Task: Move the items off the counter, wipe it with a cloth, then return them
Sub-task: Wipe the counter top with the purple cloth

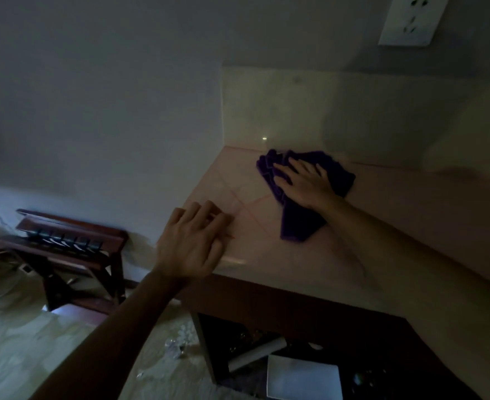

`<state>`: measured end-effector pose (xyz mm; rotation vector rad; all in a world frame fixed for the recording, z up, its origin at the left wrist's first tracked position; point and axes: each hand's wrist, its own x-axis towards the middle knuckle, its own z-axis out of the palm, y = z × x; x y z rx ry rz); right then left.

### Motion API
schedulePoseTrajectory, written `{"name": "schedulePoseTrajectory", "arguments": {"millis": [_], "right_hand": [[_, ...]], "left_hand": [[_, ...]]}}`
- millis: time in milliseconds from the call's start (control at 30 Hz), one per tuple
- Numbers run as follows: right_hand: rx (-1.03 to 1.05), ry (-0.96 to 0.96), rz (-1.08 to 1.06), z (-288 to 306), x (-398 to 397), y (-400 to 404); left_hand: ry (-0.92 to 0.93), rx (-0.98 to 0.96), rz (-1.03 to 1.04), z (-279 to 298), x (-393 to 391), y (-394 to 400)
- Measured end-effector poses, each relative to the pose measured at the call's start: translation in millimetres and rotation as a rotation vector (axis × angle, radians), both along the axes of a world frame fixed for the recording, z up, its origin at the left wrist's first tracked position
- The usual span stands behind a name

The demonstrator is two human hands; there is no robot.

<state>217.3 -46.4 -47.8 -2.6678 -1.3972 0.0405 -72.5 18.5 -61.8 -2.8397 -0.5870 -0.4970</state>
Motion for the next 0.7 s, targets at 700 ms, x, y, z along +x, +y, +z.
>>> {"name": "schedulePoseTrajectory", "arguments": {"millis": [700], "right_hand": [[0.018,0.0,0.18,3,-65,56]], "left_hand": [[-0.286,-0.194,-0.039,-17,-27,31]]}}
